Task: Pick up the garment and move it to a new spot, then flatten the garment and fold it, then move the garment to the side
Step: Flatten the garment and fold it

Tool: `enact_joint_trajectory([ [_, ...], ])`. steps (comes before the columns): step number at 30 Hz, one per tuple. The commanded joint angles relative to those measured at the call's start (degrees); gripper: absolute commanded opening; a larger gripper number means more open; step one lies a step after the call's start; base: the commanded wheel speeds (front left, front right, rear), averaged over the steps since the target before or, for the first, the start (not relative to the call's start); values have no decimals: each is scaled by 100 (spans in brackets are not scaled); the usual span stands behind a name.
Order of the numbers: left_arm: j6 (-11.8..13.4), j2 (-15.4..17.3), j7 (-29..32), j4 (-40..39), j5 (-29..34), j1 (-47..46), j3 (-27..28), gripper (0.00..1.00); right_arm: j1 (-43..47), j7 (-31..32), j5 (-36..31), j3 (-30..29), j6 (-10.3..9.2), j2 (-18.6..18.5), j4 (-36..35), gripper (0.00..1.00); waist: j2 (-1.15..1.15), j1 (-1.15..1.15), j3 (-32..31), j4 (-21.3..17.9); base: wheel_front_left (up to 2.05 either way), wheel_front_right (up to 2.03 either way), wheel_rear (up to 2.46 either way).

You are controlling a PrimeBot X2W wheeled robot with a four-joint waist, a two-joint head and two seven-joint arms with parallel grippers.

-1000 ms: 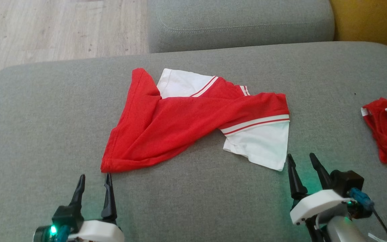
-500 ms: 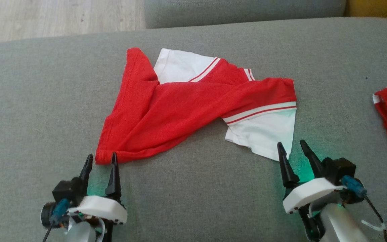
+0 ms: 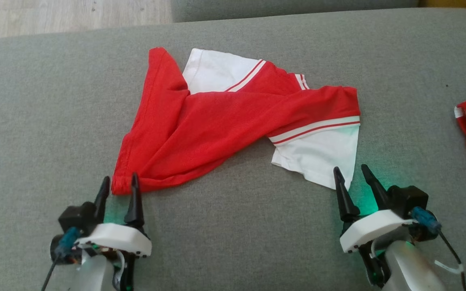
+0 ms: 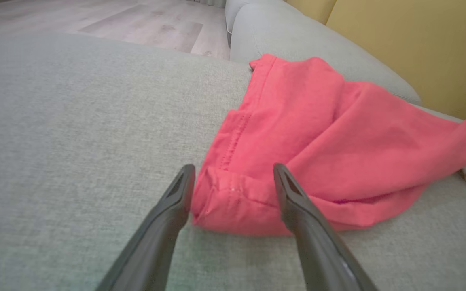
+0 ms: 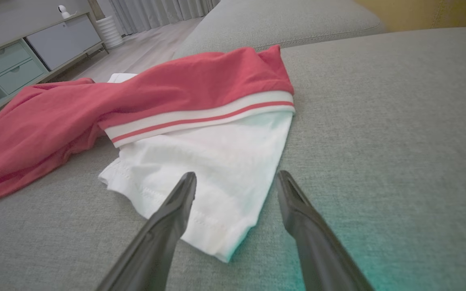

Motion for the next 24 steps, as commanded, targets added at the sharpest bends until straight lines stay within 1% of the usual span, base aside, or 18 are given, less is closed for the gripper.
enact_joint_trajectory([
  [1,-30,90,-30,-69,-73,-198,71,100,-169,-22,27,160,-4,8,-132,100,0,-1,12,0,0,0,0],
  [6,-31,202,-30,109,-308,-279,-192,100,-180,-22,50,190,-4,8,-115,100,0,-1,25,-9,0,0,0],
  [11,-32,261,-30,187,-463,-283,-302,100,-170,-22,72,171,-4,8,-113,100,0,-1,5,4,0,0,0],
  [24,-32,248,-30,269,-601,-106,-515,100,-151,-22,135,171,-4,8,-107,100,0,-1,-18,36,0,0,0],
])
